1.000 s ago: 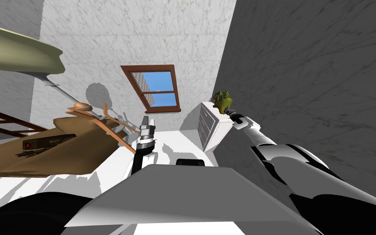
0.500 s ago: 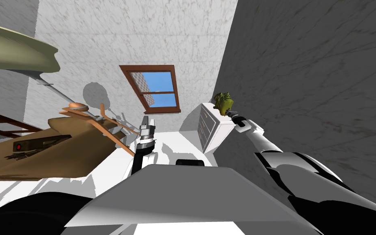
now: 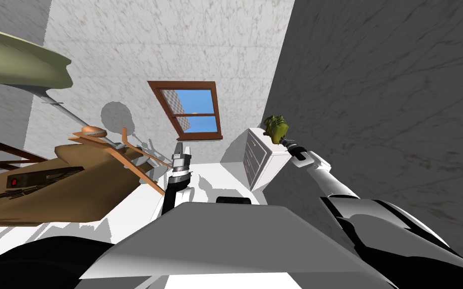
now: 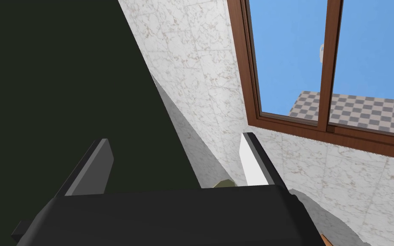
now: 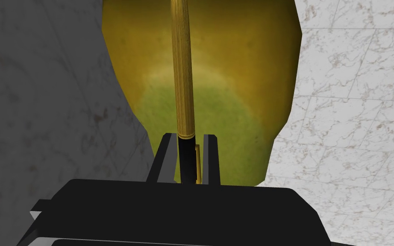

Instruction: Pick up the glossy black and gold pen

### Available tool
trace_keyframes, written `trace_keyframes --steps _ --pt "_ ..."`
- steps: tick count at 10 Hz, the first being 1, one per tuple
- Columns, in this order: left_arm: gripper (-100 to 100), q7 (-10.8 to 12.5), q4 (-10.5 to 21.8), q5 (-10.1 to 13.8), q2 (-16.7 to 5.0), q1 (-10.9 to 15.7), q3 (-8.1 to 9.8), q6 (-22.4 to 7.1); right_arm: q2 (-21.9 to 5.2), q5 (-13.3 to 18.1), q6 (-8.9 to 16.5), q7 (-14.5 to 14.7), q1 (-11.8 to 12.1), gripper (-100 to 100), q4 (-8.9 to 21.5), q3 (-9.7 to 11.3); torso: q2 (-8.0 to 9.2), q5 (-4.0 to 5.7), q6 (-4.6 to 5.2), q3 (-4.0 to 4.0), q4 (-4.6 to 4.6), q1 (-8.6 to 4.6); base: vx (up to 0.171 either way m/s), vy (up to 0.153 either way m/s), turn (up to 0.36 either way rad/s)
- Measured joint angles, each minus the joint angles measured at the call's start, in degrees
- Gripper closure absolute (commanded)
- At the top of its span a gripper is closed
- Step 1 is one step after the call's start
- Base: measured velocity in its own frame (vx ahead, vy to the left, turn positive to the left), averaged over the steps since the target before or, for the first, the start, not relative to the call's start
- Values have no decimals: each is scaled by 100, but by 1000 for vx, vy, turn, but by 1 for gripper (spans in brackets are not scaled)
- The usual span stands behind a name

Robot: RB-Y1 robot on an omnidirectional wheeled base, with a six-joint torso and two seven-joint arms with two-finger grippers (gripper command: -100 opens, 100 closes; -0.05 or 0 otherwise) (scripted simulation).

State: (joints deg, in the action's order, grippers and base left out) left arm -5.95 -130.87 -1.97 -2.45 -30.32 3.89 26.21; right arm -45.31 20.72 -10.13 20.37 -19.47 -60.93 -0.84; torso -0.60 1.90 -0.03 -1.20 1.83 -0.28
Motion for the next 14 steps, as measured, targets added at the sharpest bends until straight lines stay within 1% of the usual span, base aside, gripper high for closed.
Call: trace_keyframes --steps 1,2,4,5,6,8,9,10,11,13,14 --pt "0 0 0 0 0 0 0 0 -38 -8 38 -27 167 100 -194 -2 12 11 -1 1 10 0 10 -10 9" --pt "0 0 0 0 0 1 0 0 -51 -12 50 -35 286 100 -305 -28 24 29 2 -3 29 -1 88 19 3" --pt "0 0 0 0 0 0 0 0 26 78 42 -132 619 100 -637 -305 -10 31 1 -23 38 4 89 8 -7" --pt "0 0 0 0 0 0 0 0 8 76 55 -165 823 100 -863 -356 -1 35 1 -20 39 -3 11 -11 10" --pt "0 0 0 0 0 1 0 0 -26 67 84 -196 989 100 -992 -350 13 42 5 -15 43 -11 101 -10 3" --pt "0 0 0 0 0 -1 0 0 44 156 114 -303 1311 100 -1319 -639 -20 48 5 -35 52 -20 88 -1 -8" --pt "0 0 0 0 0 0 0 0 66 172 119 -307 1461 100 -1478 -707 -10 50 3 -32 53 -16 5 9 -2" --pt "0 0 0 0 0 1 0 0 52 166 121 -318 1634 100 -1651 -727 4 51 0 -25 52 -14 -10 2 14" --pt "0 0 0 0 0 1 0 0 44 164 119 -324 1796 100 -1743 -746 14 60 7 -23 59 -18 95 8 4" --pt "0 0 0 0 0 -1 0 0 38 224 119 -466 2104 100 -1997 -1031 -22 61 10 -44 68 -20 91 8 -13" --pt "0 0 0 0 0 0 0 0 15 224 126 -504 2247 100 -2121 -1078 -14 65 6 -42 70 -23 15 -5 7"
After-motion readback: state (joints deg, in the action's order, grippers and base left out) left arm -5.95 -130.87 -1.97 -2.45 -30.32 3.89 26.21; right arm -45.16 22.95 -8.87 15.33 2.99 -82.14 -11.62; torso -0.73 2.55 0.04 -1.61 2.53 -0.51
